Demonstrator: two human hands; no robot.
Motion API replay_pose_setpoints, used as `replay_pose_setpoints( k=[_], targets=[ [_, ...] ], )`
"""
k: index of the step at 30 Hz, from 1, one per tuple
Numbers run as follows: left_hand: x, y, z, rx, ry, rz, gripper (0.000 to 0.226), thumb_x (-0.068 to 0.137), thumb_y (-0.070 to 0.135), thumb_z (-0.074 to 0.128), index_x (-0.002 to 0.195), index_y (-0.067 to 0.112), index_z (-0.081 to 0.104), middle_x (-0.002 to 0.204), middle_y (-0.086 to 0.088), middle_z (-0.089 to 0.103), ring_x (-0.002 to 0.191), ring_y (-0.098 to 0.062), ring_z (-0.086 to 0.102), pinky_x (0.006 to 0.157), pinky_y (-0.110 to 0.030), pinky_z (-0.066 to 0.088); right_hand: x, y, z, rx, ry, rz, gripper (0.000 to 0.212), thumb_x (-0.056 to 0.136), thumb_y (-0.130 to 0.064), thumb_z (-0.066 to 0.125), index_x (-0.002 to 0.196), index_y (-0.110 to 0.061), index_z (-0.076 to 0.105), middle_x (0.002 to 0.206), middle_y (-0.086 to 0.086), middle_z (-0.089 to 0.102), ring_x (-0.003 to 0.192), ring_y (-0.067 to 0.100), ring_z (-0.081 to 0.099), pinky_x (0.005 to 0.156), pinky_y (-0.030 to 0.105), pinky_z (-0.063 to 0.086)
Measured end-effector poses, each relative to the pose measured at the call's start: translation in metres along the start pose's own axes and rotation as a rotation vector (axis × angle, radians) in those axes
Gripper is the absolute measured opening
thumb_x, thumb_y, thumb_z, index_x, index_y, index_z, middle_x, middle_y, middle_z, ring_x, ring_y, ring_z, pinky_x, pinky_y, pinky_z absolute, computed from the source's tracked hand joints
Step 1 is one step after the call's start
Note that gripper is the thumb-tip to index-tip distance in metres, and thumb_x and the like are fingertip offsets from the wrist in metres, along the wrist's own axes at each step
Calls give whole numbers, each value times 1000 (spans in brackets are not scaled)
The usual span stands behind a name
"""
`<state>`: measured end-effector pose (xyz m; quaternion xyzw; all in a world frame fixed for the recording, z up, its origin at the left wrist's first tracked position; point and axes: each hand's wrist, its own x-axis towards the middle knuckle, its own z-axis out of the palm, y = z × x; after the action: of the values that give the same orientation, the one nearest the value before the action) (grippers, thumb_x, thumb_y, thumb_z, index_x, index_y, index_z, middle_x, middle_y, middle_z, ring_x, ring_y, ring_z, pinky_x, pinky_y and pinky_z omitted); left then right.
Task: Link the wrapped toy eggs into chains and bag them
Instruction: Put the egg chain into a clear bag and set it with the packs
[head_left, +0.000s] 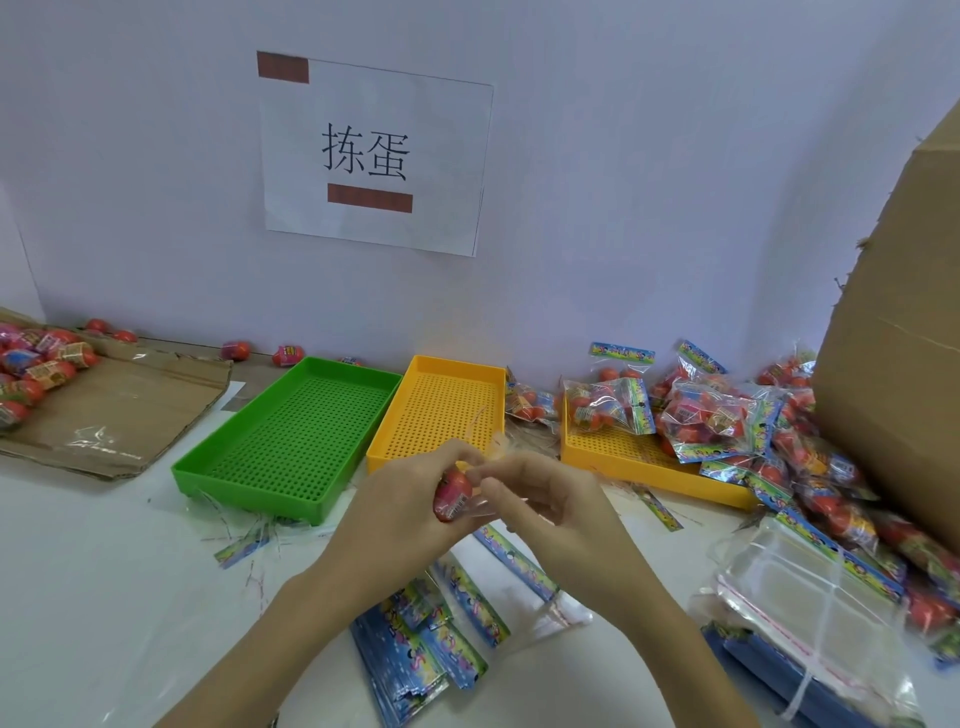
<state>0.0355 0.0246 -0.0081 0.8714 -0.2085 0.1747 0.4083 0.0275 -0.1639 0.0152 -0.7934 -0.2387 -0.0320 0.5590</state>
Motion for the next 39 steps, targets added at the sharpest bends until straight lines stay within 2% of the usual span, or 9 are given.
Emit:
replay_pose_setpoints(
  k=[3,7,14,18,23,28,34,37,39],
  targets=[
    [1,-2,2,-57,-15,-37,21,91,30,78,108,30,66,76,5,68,68,-13,60,68,-43,53,-2,2,4,-28,15,-46,7,92,-20,77,98,-20,73,102,-8,75,102,18,70,82,38,58],
    [2,-7,1,-73,-36,-58,29,86,16,76,109,30,66,77,12,72,72,-4,67,70,-40,57,-4,3,11,-128,-21,-94,9,92,-23,76,100,-27,74,106,-13,73,103,13,67,80,21,51],
    [-1,-9,9,40,0,58,35,88,36,82,116,38,61,68,18,65,64,-5,62,60,-41,53,-6,7,19,-151,-88,-47,11,97,-18,68,105,-21,74,104,-14,73,97,2,66,81,7,42],
    [1,-6,4,-65,-70,-37,42,83,43,85,117,41,60,76,22,67,63,-4,60,57,-18,45,-2,4,12,-131,32,-80,16,99,-10,64,100,-21,75,97,-12,77,98,6,70,78,6,42],
    [6,-1,-12,-495,-266,-285,39,86,27,86,119,32,68,95,-5,78,72,-14,71,71,-26,60,2,5,-1,-124,145,-96,15,100,-8,64,98,-20,73,92,-9,78,95,11,72,75,8,43],
    [5,-2,-10,-424,-243,-287,29,87,14,84,110,27,71,78,8,69,67,-12,65,67,-27,58,2,10,0,-189,127,-63,12,101,-18,64,99,-26,73,93,-14,77,98,12,70,80,33,48],
    [6,-9,-12,-424,-94,-397,32,72,45,94,83,24,73,69,0,68,62,-14,68,53,-31,53,12,16,-17,-153,331,-67,18,104,-14,57,103,-25,72,97,-17,75,99,6,70,83,21,55],
    [7,-13,-11,-556,-52,-432,44,65,57,94,84,22,75,71,0,69,66,-18,71,66,-27,57,24,30,-34,-354,437,145,20,104,-14,54,115,-23,68,108,-18,70,107,6,65,78,10,47],
    [8,-13,-11,-647,-34,-465,53,65,68,88,90,23,77,75,-1,72,69,-22,73,66,-24,57,36,40,-48,-531,432,345,27,104,-13,51,129,-13,62,124,-2,66,119,19,60,88,20,47]
  ],
)
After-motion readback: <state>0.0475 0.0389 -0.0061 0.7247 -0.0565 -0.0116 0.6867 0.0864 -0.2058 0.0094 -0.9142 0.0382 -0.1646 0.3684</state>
